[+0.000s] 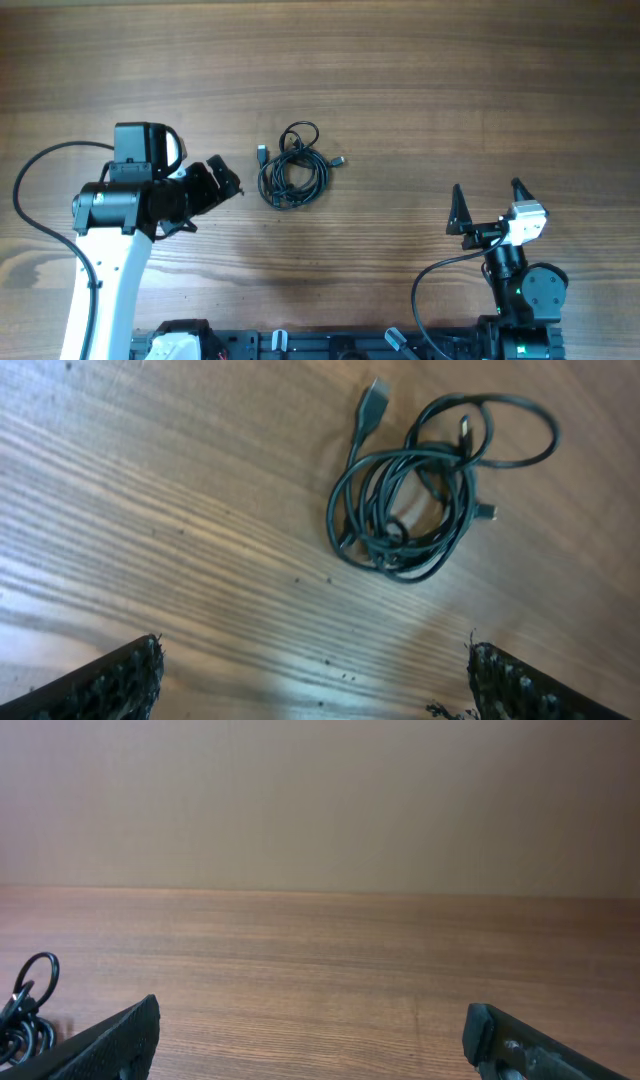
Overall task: Untangle cables
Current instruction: 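Reach the left gripper forward and lower it onto the cable coil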
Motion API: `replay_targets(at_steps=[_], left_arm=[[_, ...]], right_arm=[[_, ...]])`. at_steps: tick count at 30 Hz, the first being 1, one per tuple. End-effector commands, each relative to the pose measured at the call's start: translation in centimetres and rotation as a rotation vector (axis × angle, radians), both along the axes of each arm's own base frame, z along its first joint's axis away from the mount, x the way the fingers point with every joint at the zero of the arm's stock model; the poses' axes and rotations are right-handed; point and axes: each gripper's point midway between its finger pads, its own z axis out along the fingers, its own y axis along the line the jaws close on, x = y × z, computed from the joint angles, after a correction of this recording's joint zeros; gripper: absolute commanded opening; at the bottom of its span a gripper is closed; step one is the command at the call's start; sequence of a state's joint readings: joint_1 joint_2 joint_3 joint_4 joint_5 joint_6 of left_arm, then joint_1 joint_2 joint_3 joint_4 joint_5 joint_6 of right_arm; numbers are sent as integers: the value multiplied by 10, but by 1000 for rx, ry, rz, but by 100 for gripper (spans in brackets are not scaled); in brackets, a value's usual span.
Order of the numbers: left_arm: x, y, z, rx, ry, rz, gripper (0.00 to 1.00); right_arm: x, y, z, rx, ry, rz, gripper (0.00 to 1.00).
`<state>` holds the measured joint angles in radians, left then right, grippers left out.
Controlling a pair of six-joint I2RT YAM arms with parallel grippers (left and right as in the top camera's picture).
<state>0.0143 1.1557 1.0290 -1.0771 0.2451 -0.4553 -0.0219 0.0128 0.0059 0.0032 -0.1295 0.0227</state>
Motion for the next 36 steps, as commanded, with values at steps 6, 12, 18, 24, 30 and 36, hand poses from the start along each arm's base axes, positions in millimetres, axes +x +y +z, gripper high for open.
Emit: replay_targets(at_steps=[6,12,18,24,30,36], left_arm=[[12,-6,-34,51,107,-38,50],[42,-50,-72,56,118,-153,4],[61,-74,-106,163,108,-147,4],[80,-97,-120,208,27,-191,4],[77,-96,-139,285,60,-136,8],[65,-99,-162,286,143,-138,18]], right_arm=[[0,-1,2,10,-7,-9,100],[0,-1,2,10,-7,-9,100],[0,-1,2,10,-7,-9,100],[0,-1,2,10,-7,-9,99],[0,-1,2,10,-7,-9,100],[0,-1,2,10,-7,-9,100]])
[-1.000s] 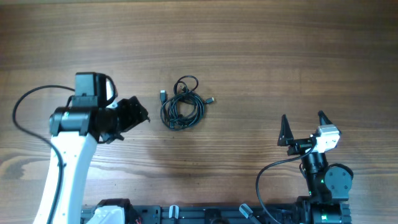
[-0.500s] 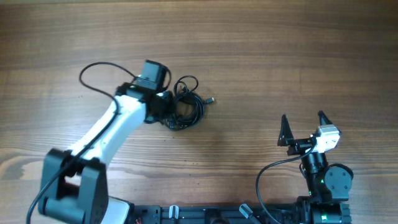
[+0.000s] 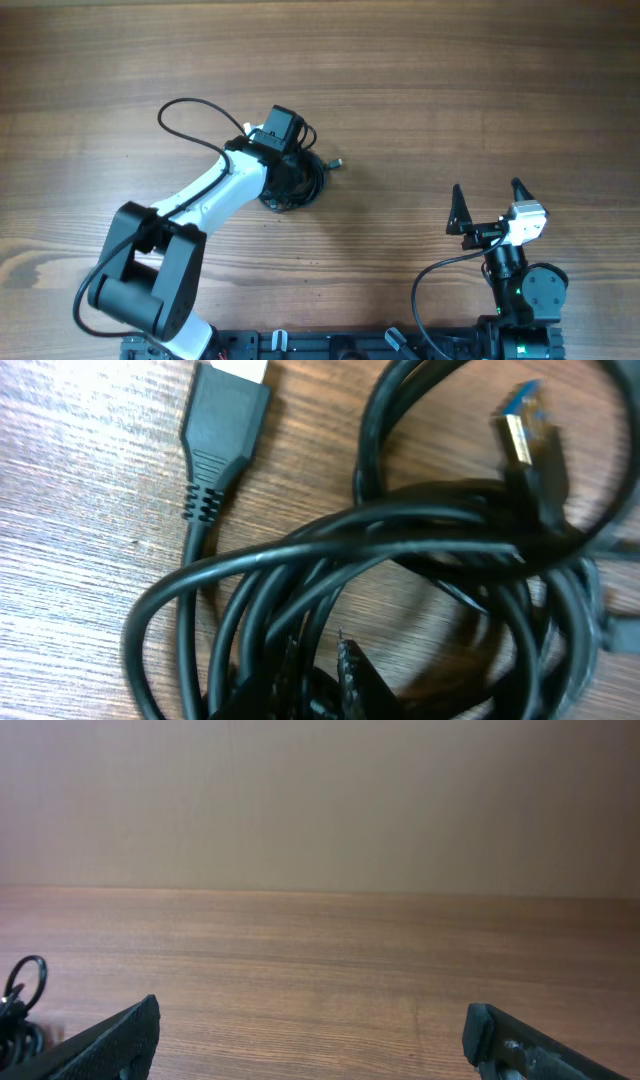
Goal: Untangle cables
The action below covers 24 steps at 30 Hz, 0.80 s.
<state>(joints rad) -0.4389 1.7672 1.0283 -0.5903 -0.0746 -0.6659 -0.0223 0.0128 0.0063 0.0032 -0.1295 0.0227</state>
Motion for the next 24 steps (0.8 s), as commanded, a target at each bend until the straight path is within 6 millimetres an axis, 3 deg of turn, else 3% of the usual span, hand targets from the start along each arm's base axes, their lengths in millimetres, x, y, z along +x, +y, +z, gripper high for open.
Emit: replay_targets(at_steps=[1,3,8,14,19,22,24], left_arm=[[-11,1,-20,33,64,17,17],[-16,2,-22,45,85,10,4],[-28,6,-17,87,140,-140,4],[-24,9,25,100,160,-165,4],[-25,9,29,95,160,-131,15],[-22,8,29,89,145,-131,50],[-20,7,29,87,140,-131,56]], right_arm=[[0,-1,1,10,-7,-8,100],[0,-1,1,10,-7,-8,100],[0,-1,1,10,-7,-8,100],[0,-1,1,10,-7,-8,100],[0,-1,1,10,-7,-8,100],[0,-1,1,10,-7,-8,100],[0,-1,1,10,-7,-8,100]])
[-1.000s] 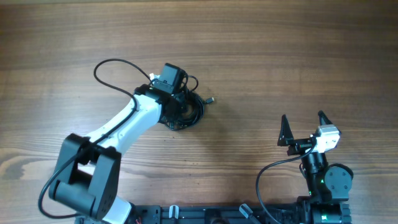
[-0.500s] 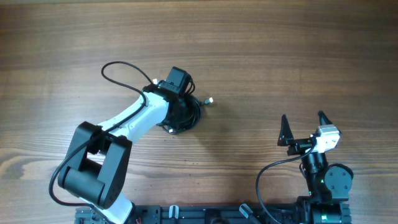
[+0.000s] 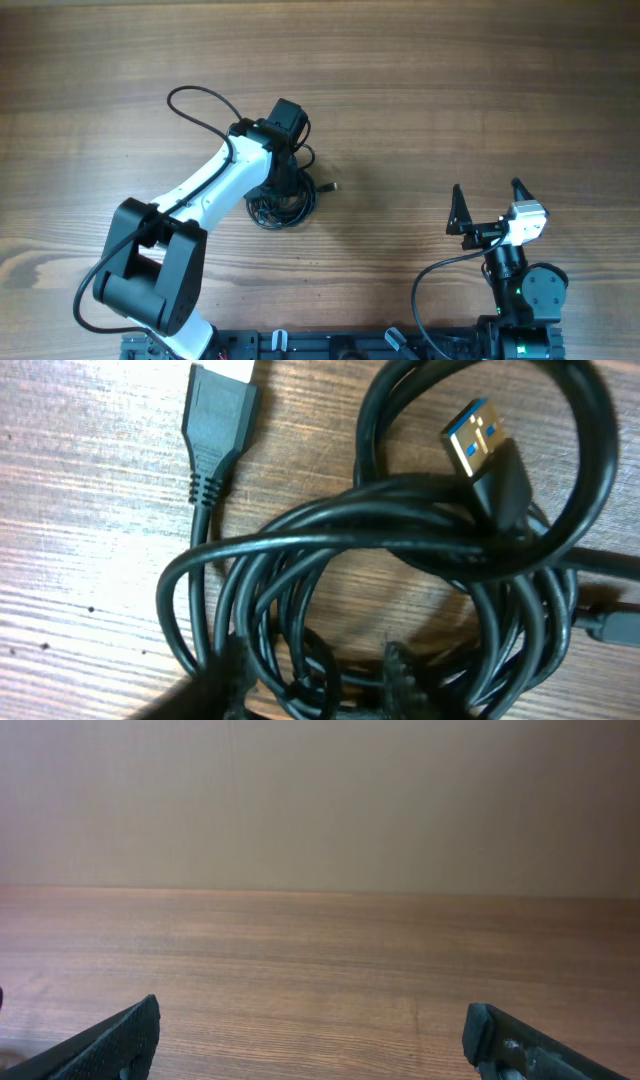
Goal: Untangle cables
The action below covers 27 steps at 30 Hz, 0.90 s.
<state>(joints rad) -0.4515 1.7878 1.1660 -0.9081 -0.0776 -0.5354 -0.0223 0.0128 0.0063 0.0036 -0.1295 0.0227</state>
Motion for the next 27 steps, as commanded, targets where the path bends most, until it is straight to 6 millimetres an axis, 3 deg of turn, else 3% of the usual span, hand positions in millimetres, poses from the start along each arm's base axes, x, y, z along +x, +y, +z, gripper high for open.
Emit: replay_targets(at_steps=[1,4,5,8,11,12,14,15,20,25,27], left_arm=[[9,-3,11,-25,-40,13,59],[15,-5,11,-40,-68,67,81],[20,-8,11,-53,-90,86,99],[24,-17,9,-97,-109,150,100],[24,-38,6,-176,-118,123,100],[23,-41,4,-179,-123,113,93],[21,-46,-1,-181,-130,98,59],[19,-47,-3,-182,-129,92,53],[6,-59,-14,-186,-126,46,50],[-7,-71,-18,-189,-109,1,11],[-15,-79,-18,-203,-88,-23,4]], right_arm=[[0,-1,1,10,-6,-8,100],[0,-1,1,10,-6,-8,100],[0,-1,1,10,-6,-8,100],[0,-1,1,10,-6,-8,99],[0,-1,1,10,-6,-8,100],[0,-1,1,10,-6,-8,100],[0,-1,1,10,-6,-8,100],[0,-1,1,10,-6,-8,100],[0,-1,1,10,-6,-8,100],[0,-1,1,10,-6,-8,100],[0,-1,1,10,-6,-8,100]])
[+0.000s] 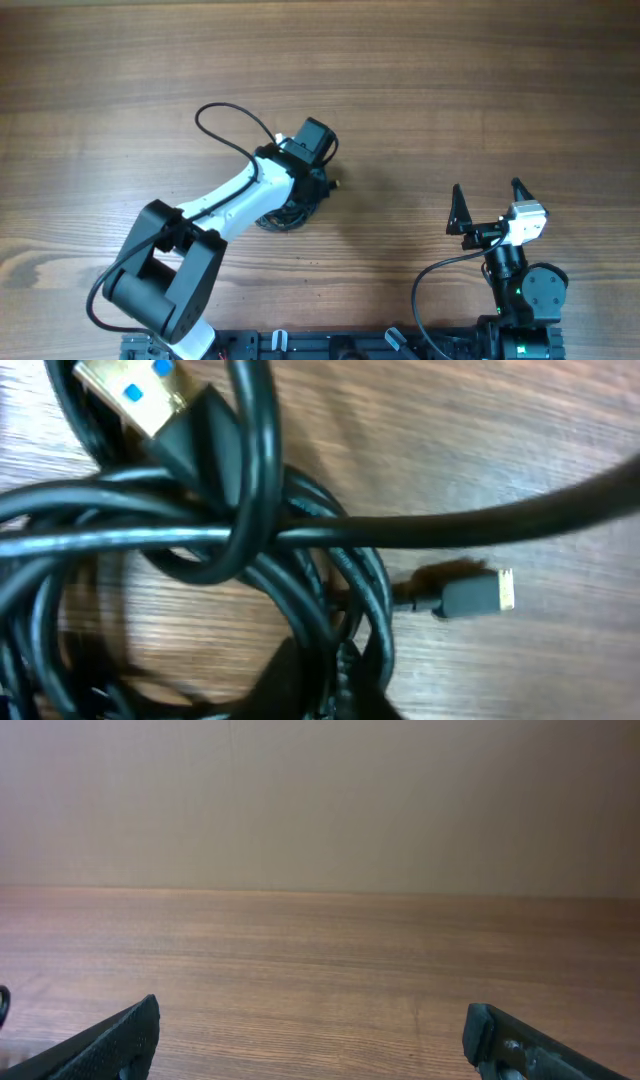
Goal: Untangle cables
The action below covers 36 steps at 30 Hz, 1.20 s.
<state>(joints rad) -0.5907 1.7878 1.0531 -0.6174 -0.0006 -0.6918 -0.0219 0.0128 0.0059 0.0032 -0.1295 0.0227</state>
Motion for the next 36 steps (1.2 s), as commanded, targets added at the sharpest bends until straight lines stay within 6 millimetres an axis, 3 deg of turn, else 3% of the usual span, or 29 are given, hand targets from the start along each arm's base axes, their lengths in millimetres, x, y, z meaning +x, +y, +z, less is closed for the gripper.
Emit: replay_targets(at_steps=[1,5,11,15,21,30,33,34,36], left_arm=[[-17,-14,2,-32,33,-43,4],[-39,-16,-1,-13,100,-87,4],[-51,-6,-1,25,154,-85,5],[-36,-6,25,-5,124,-105,6],[-10,10,64,-44,52,-24,14],[33,59,66,-59,-17,179,16],[36,57,63,-77,-23,210,18],[36,54,61,-82,-26,201,24],[32,47,55,-84,-32,178,26]], right_arm=[[0,-1,2,10,-7,-9,100],[0,-1,2,10,-7,-9,100],[0,-1,2,10,-7,-9,100],[0,-1,2,10,-7,-9,100],[0,-1,2,10,-7,-9,100],[0,-1,2,10,-7,-9,100],[0,-1,2,10,-7,-9,100],[0,-1,2,10,-7,-9,100],[0,-1,2,10,-7,-9,100]])
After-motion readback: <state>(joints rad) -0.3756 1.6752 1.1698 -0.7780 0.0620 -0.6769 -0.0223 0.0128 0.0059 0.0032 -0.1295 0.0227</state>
